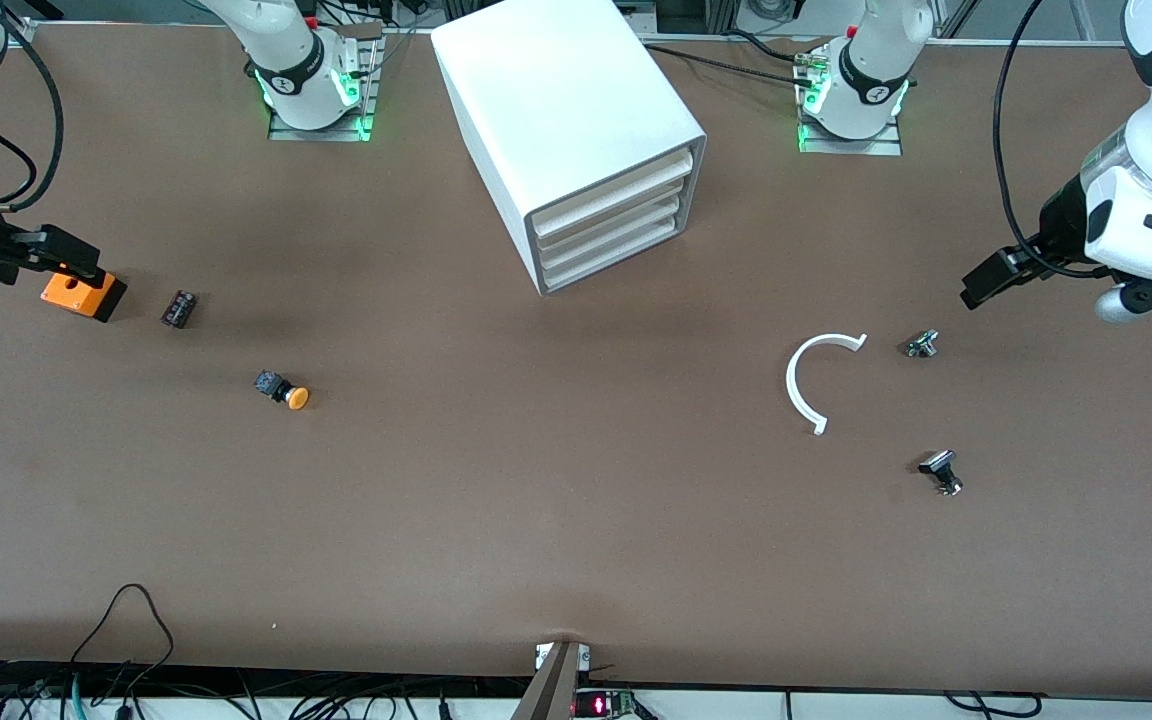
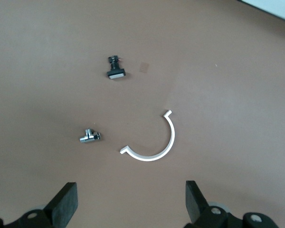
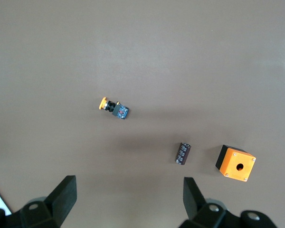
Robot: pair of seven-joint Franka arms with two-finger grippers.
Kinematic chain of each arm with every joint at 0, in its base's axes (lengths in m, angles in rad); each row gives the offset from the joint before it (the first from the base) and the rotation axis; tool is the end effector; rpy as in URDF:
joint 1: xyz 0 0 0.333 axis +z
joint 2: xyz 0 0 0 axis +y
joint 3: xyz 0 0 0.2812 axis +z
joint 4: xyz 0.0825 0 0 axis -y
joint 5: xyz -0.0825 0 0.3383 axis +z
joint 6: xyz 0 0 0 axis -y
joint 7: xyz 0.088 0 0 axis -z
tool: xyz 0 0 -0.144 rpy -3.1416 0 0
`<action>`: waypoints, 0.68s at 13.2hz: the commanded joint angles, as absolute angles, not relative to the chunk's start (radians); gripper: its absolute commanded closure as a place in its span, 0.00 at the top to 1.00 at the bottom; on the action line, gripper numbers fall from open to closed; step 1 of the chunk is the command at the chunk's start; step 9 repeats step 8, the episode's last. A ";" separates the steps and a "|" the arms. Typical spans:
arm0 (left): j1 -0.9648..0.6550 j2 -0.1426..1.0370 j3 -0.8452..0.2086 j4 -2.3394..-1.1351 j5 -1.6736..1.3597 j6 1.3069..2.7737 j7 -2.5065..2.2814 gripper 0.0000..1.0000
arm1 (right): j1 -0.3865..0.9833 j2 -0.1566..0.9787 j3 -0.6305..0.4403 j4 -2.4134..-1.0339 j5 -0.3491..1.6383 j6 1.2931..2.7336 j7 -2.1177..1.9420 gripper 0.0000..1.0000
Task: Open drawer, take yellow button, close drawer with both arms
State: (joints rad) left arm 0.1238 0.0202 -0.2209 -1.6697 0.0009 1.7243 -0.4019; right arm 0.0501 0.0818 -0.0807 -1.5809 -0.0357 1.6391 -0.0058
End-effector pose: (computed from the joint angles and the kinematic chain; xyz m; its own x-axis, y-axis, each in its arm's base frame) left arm 0.5243 -0.0501 0.5136 0.9534 0.3002 0.0307 0.2998 -0.9538 0.0169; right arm 0.5338 -0.0199 0.5118 0.9995 -0.0222 -0.0236 -0.0212 -0.9989 0.0420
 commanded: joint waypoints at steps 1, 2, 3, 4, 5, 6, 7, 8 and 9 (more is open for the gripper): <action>0.141 0.028 -0.218 -1.643 -0.008 1.695 -0.197 1.00 | 0.046 0.083 -0.078 -1.572 -0.031 1.623 -0.014 0.99; 0.141 0.028 -0.218 -1.643 -0.008 1.695 -0.154 1.00 | 0.046 0.083 -0.078 -1.572 -0.031 1.623 -0.014 0.99; 0.141 0.028 -0.218 -1.641 -0.008 1.694 -0.115 1.00 | 0.046 0.083 -0.078 -1.572 -0.031 1.623 -0.012 0.99; 0.141 0.028 -0.218 -1.643 -0.008 1.694 -0.106 1.00 | 0.046 0.083 -0.078 -1.572 -0.031 1.624 -0.012 0.99; 0.141 0.026 -0.218 -1.641 -0.008 1.694 -0.104 1.00 | 0.046 0.083 -0.078 -1.572 -0.031 1.623 -0.014 0.99; 0.141 0.026 -0.218 -1.643 -0.008 1.694 -0.104 1.00 | 0.046 0.083 -0.078 -1.572 -0.031 1.623 -0.011 0.99; 0.141 0.026 -0.218 -1.641 -0.008 1.694 -0.104 1.00 | 0.046 0.084 -0.078 -1.572 -0.031 1.623 -0.011 0.99; 0.141 0.028 -0.218 -1.641 -0.008 1.695 -0.104 1.00 | 0.046 0.083 -0.078 -1.572 -0.031 1.623 -0.011 0.99; 0.141 0.028 -0.218 -1.641 -0.008 1.695 -0.104 1.00 | 0.046 0.083 -0.078 -1.572 -0.031 1.623 -0.011 0.99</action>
